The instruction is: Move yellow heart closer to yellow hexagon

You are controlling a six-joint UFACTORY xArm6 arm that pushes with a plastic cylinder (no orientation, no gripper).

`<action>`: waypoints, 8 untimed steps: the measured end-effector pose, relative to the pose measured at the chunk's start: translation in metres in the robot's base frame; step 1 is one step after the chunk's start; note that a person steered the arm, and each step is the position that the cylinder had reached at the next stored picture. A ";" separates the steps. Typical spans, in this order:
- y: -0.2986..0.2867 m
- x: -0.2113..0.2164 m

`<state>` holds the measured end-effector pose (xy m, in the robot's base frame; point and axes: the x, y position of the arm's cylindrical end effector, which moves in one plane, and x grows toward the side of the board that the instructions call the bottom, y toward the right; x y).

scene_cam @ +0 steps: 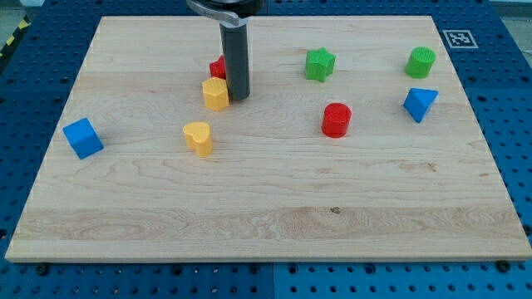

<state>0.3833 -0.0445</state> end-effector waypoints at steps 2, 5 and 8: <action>0.046 0.079; 0.009 0.172; -0.071 0.108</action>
<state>0.4911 -0.1156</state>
